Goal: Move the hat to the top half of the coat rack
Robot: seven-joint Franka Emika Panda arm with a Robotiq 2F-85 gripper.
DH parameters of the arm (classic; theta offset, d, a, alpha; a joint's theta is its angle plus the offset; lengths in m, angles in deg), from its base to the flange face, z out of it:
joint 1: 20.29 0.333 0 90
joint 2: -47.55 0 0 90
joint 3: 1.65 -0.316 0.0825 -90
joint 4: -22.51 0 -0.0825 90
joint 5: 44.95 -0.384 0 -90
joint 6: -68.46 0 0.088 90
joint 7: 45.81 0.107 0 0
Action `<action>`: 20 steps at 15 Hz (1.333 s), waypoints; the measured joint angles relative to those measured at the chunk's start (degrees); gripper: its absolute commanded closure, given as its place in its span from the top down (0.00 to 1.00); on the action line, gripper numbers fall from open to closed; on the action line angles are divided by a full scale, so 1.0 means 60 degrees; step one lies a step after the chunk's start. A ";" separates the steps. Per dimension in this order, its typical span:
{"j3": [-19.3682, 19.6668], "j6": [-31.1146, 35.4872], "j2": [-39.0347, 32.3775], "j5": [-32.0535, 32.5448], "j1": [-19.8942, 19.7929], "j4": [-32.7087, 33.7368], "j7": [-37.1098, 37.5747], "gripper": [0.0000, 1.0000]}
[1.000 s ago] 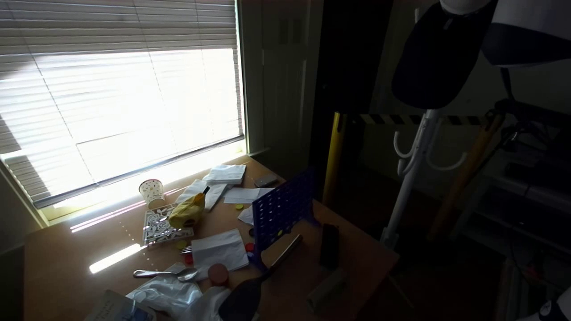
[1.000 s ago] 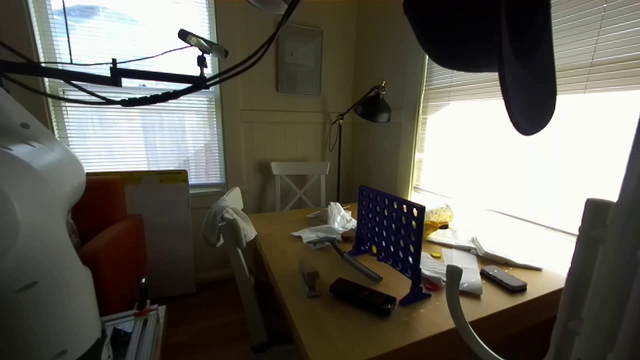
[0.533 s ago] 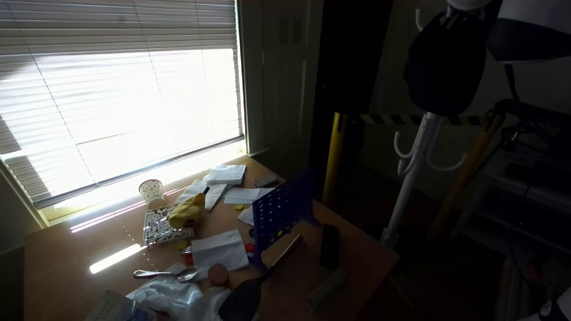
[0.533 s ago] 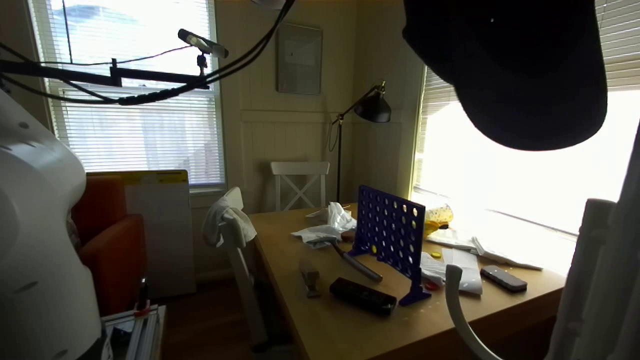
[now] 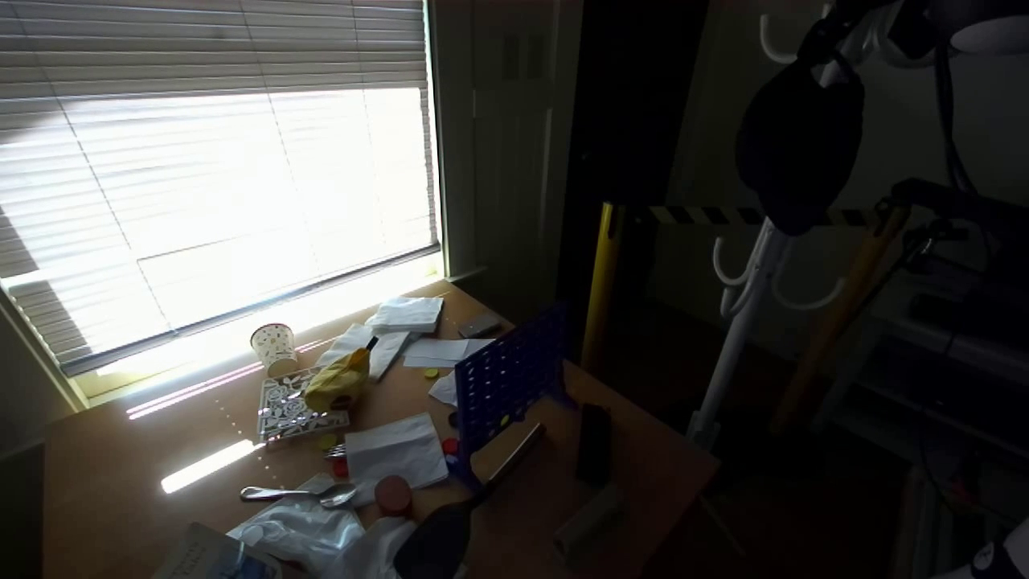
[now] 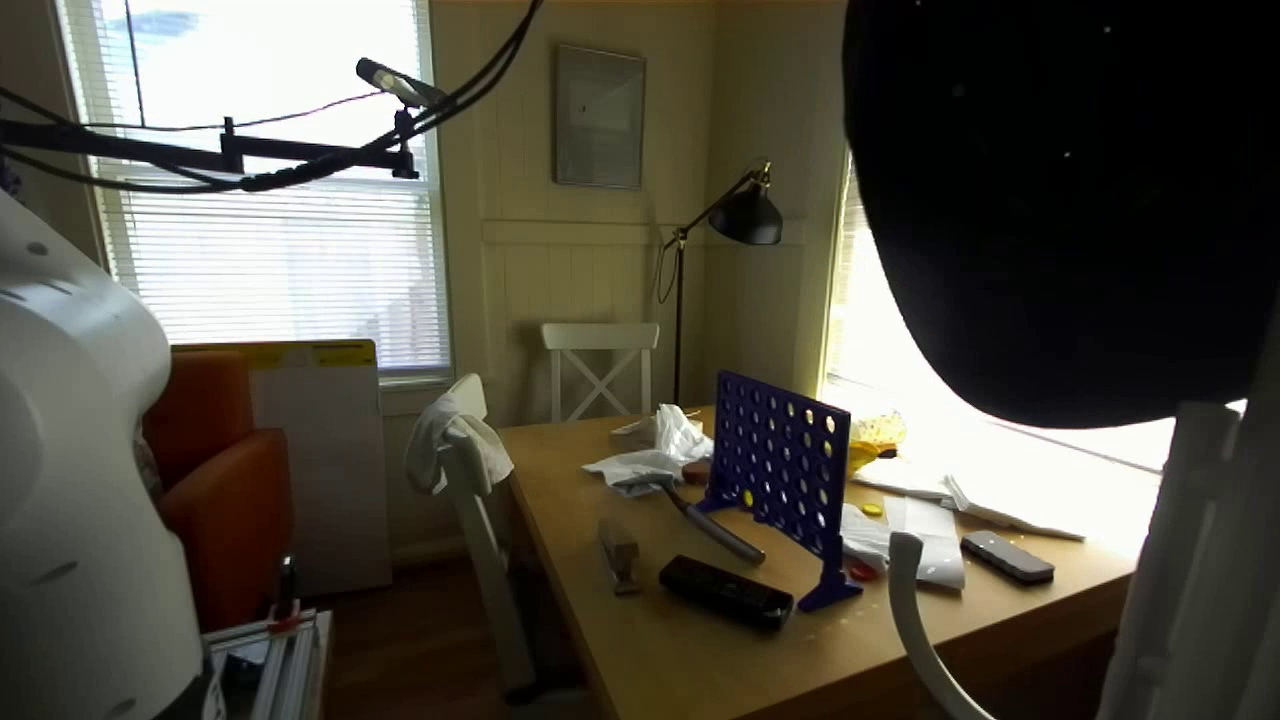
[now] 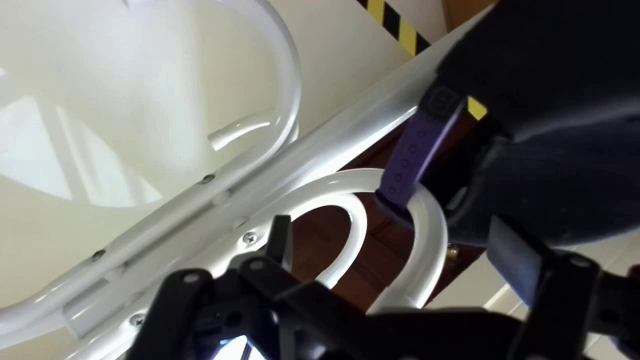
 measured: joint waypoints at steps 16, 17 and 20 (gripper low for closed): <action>0.0124 0.0270 0.1038 -0.6361 -0.0625 0.1133 -0.1296 1.00; 0.0039 0.0186 0.1168 -0.6437 -0.0665 0.0986 -0.1500 1.00; -0.0123 0.0216 0.1547 -0.6934 -0.0642 0.0149 -0.1938 1.00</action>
